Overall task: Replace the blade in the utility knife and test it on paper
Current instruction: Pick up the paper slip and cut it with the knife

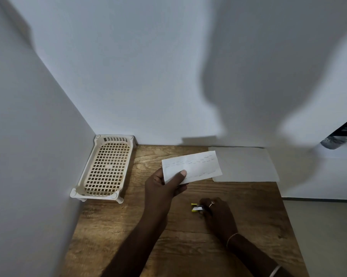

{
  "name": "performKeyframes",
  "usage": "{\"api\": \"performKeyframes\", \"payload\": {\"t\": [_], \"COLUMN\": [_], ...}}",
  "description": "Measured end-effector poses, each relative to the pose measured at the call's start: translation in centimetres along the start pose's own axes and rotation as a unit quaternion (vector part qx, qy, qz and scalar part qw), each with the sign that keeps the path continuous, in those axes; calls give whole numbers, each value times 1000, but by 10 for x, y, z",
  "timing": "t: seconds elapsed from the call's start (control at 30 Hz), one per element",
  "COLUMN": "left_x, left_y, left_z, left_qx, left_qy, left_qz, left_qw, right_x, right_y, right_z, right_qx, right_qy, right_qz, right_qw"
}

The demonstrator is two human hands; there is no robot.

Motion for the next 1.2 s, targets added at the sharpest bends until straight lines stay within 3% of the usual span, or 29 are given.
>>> {"api": "performKeyframes", "payload": {"t": [0.13,0.23,0.3,0.4,0.5,0.57,0.8,0.97,1.2], "left_x": [2,7,9,12,15,15,16,30,63], "left_y": [2,3,3,2,2,3,3,-4,-43], "left_z": [2,4,5,7,11,13,19,29,66], "left_qx": [-5,-11,-13,-13,-11,-11,-9,8,8], "left_qy": [-3,0,1,1,1,-1,-2,44,96], "left_qz": [3,6,8,17,21,19,11,-7,95], "left_qw": [1000,1000,1000,1000,1000,1000,1000,999,991], "right_x": [4,31,55,86,107,117,134,128,81], "right_y": [-3,3,10,0,-24,-37,-48,-39,-20], "right_z": [-1,0,3,12,20,24,30,44,69], "right_qx": [14,-49,-132,-207,-218,-217,-194,-198,-242], "right_qy": [-12,40,66,54,16,7,49,70,68], "right_qz": [21,109,252,451,546,574,560,559,526], "right_qw": [1000,992,957,867,809,789,804,802,813]}}
Point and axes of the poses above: each hand's wrist, its own z-axis towards the middle knuckle, its own x-axis out of the back of the hand, y = z × x, the point moved 10 cm from there along z, towards the middle knuckle, and after that the axes turned 6 degrees about -x, right-handed, at the moved point
